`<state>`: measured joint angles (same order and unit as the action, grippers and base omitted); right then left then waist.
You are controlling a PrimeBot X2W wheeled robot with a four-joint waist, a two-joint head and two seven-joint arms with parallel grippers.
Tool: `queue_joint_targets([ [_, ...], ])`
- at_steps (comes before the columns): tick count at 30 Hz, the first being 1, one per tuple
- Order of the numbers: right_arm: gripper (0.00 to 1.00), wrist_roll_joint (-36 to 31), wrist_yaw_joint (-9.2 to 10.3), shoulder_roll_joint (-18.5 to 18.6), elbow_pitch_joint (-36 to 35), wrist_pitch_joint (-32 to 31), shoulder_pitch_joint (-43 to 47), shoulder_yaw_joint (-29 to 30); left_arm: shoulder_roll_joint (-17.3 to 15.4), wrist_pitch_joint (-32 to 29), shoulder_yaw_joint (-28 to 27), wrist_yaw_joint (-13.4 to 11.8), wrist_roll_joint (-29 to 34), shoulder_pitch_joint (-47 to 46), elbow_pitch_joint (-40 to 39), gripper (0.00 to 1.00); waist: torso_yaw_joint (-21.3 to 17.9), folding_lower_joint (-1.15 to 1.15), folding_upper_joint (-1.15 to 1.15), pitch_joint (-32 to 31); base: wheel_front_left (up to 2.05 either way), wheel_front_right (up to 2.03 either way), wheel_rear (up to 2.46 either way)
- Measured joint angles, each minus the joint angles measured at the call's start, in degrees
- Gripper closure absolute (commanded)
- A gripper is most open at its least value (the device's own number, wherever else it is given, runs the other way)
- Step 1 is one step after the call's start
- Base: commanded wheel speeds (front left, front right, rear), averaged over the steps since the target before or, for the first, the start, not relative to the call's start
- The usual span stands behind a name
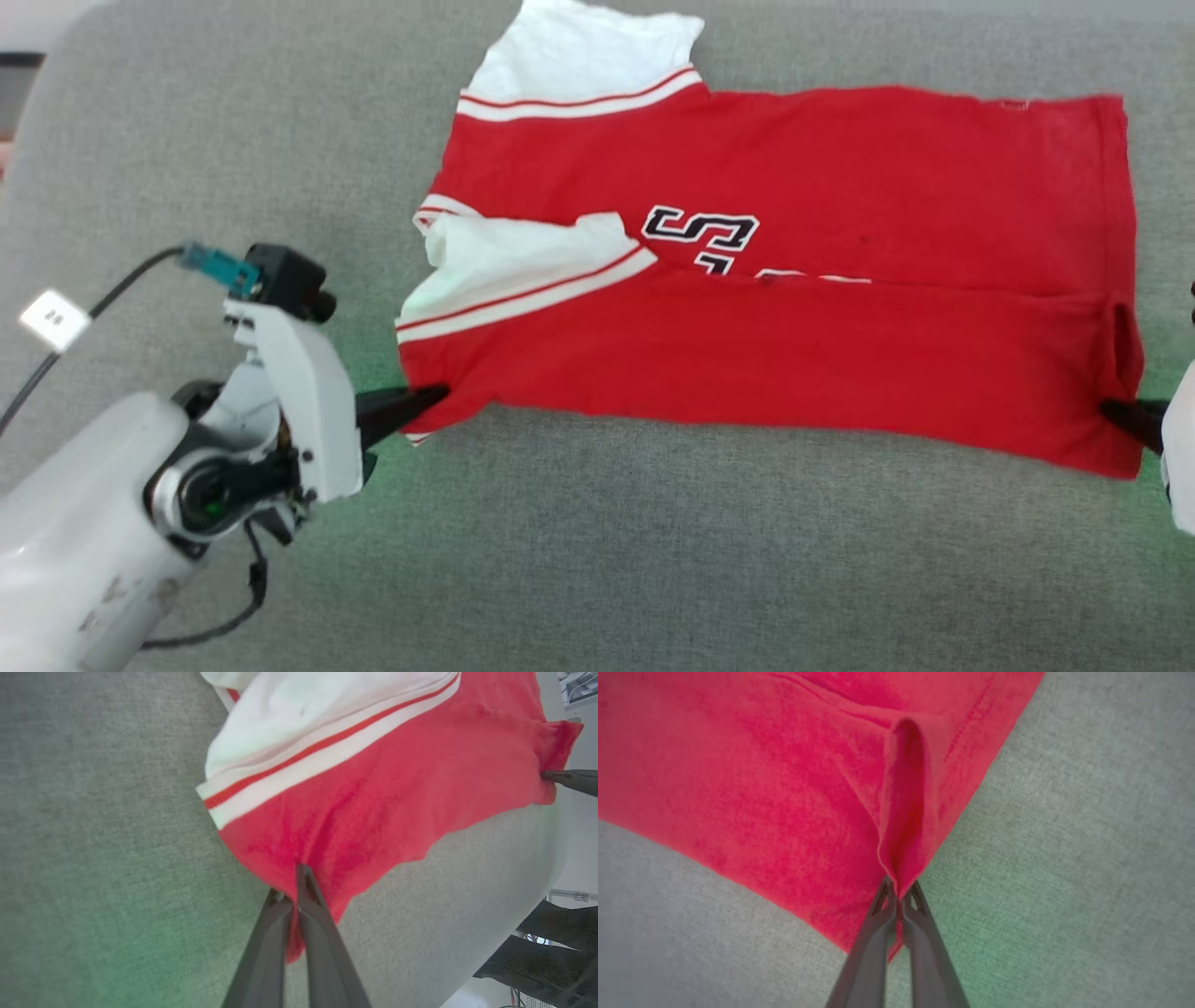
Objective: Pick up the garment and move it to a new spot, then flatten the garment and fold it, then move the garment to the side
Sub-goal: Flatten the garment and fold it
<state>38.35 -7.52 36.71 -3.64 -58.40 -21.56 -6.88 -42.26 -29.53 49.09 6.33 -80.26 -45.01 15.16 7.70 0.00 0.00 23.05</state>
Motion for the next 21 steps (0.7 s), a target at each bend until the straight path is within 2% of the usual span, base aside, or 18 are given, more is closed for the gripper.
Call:
queue_joint_targets([
  [6, 1.00, 1.01, 0.00, 0.68, -2.67, -0.04, 4.07, 1.19, -3.87, 1.83, -0.63, -0.92, -1.12, 4.68, -6.48, 1.00, -0.11, 0.00, 0.00, -2.27, 0.00, 0.00, 0.00],
  [12, 1.00, 2.98, 0.00, 2.13, -6.25, -0.82, 10.09, 3.39, -8.73, 3.93, -0.64, -3.35, -1.32, 10.45, -15.41, 1.00, -0.04, 0.00, 0.00, -3.76, 0.00, 0.00, 0.00],
  [21, 1.00, 3.65, 0.00, 1.90, -11.48, -1.46, 18.59, 7.67, -14.27, 8.10, -1.33, -6.93, -1.62, 17.62, -25.28, 1.00, -0.31, 0.00, 0.00, -4.06, 0.00, 0.00, 0.00],
])
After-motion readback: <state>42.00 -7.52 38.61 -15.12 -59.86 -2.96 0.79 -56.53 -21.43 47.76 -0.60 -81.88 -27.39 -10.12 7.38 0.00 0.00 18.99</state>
